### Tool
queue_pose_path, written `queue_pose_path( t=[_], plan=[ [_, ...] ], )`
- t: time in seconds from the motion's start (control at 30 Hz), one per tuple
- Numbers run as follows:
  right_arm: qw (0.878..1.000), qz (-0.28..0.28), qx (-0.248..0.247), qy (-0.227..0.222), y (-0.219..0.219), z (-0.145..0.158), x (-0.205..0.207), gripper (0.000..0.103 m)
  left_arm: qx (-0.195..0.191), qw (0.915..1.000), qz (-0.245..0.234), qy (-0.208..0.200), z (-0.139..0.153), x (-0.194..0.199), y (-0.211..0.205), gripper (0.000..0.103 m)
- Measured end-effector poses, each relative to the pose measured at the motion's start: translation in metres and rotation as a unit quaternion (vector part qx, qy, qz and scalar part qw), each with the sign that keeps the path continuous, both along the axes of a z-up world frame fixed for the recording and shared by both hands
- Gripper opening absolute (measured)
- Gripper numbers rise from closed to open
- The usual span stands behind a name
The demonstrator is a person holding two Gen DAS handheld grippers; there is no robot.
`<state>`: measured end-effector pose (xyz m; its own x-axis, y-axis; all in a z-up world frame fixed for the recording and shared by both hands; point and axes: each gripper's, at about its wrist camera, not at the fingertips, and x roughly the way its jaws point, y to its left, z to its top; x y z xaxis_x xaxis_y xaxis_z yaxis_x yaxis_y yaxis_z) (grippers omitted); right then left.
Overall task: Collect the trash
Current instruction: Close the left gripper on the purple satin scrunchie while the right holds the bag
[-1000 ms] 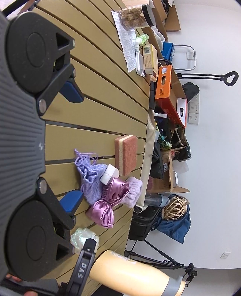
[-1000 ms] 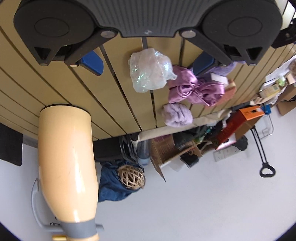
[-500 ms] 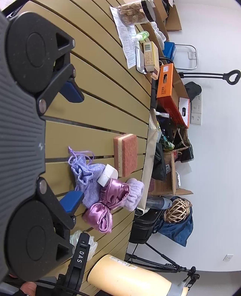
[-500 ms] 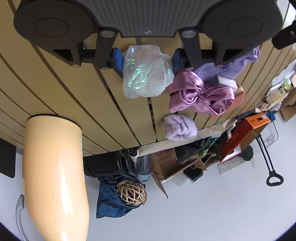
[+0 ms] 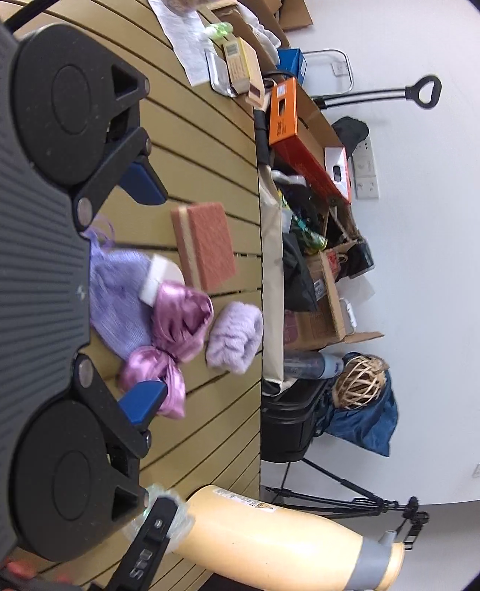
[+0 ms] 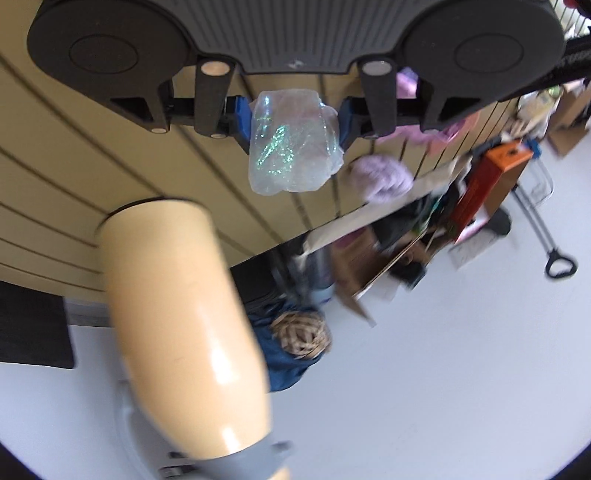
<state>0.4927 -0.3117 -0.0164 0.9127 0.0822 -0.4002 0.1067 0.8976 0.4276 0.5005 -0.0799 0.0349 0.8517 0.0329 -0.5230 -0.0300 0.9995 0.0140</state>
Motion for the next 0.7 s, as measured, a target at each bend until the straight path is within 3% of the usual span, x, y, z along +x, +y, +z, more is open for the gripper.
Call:
queue_pose_path(
  t=[0.17,0.7],
  plan=[
    [0.999,-0.034,0.013,-0.001,-0.028,-0.003,-0.005,0.043,0.009,0.9998,-0.008,0.017,-0.005,0.026,-0.033,0.103],
    [0.995,-0.072,0.07,-0.006,-0.076,-0.013,-0.02,0.043,0.075,0.9933,0.066,0.059,-0.056,0.089,-0.098,0.102]
  ],
)
